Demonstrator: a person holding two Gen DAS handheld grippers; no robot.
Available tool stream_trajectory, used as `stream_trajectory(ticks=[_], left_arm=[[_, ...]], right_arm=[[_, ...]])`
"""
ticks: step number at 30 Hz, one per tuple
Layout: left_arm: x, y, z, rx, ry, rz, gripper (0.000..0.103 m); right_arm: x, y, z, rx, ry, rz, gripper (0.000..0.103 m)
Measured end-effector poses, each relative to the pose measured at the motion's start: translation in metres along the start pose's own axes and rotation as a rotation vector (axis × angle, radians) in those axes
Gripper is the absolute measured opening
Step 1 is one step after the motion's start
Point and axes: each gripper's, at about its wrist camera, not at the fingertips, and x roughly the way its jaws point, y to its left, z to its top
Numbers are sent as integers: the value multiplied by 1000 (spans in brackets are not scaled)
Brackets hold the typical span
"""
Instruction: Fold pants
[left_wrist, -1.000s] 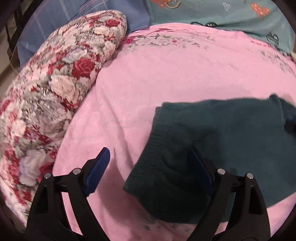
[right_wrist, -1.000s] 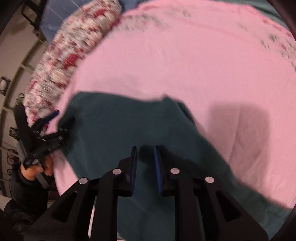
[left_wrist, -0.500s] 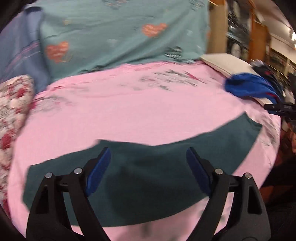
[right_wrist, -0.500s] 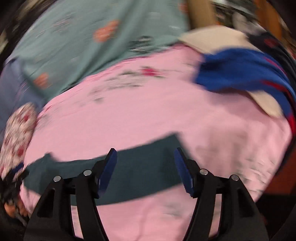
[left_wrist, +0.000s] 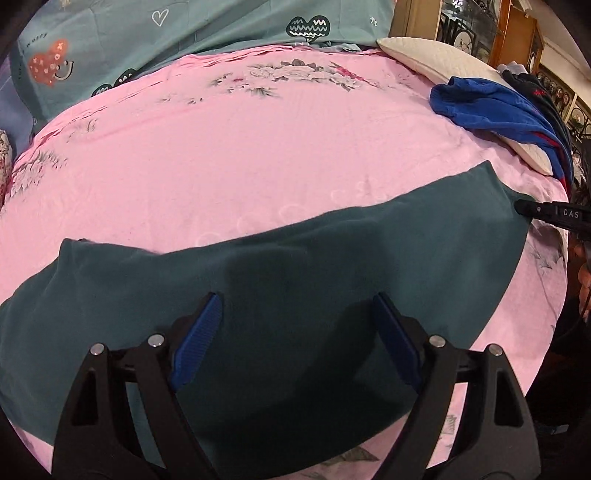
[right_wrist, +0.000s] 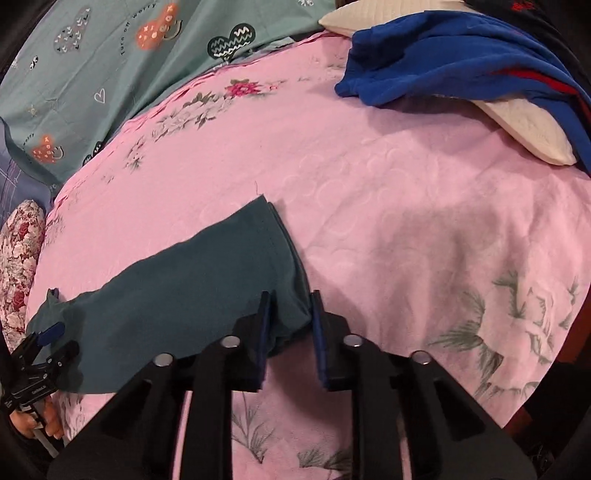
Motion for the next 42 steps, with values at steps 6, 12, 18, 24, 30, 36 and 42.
stream_trajectory(ticks=[6,12,18,24,30,36,42], left_arm=[[-16,26,-2,-58,-32,14,85],[-55,99,-31,-186,-75,115,85],[-71,170,-73,-343,-57,198,85],[-77,182,-83,-351,-67,193,85],[-70,177,-81,-343,-69,185,85],[-74,173,-80,-326,-82,187,85],[-96,123,-56,-174,-176,70,85]], right_arm=[[-43,85,7,-124,-70,190,10],[-23,255,-19,-437,24,389,10],[69,337,-86,-607,237,360,10],[41,350,-82,-626,144,389,10],[49,370,-96,-700,198,388,10],[42,365,-111,-745,219,417,34],[-19,291,-43,-551,16,319,34]])
